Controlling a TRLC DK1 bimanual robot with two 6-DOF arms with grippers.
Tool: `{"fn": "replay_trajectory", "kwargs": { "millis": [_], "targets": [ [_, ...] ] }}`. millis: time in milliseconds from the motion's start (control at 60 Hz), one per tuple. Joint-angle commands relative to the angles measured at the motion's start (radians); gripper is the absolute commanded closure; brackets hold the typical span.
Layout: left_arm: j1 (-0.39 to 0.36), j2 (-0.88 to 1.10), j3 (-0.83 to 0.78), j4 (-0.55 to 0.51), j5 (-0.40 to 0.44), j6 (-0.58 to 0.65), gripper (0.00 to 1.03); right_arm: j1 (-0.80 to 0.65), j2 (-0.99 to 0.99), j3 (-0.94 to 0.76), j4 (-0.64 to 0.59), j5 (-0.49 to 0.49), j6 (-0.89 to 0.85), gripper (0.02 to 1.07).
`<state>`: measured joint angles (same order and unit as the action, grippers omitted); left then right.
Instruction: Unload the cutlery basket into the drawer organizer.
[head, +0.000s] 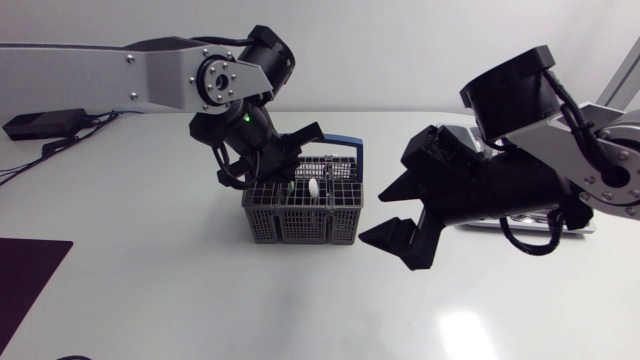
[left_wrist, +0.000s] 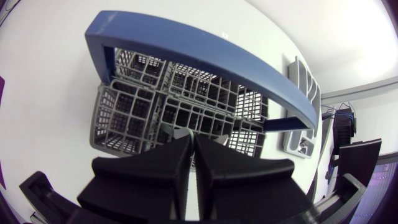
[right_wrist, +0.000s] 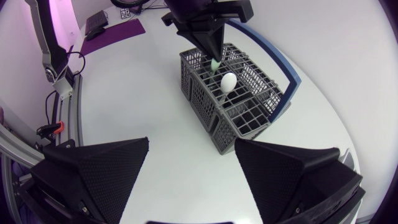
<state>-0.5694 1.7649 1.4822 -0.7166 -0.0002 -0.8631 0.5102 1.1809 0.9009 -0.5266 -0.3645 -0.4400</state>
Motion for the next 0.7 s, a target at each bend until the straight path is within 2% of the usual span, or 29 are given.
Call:
{"fn": "replay_trajectory", "kwargs": {
  "millis": [0,183,683],
  "targets": [
    [0.013,-0.041,-0.03,-0.017,0.005,0.015,0.99,0.011,0.005,-0.025,-0.006,0.006,0.029,0.07],
    [0.014,-0.062,-0.04,-0.015,0.016,0.013,0.99,0.021,0.003,-0.026,-0.007,0.012,0.03,0.07],
    [0.065,-0.101,-0.072,-0.006,0.143,-0.001,0.99,0.048,0.003,-0.026,-0.009,0.024,0.038,0.07]
  ]
}}
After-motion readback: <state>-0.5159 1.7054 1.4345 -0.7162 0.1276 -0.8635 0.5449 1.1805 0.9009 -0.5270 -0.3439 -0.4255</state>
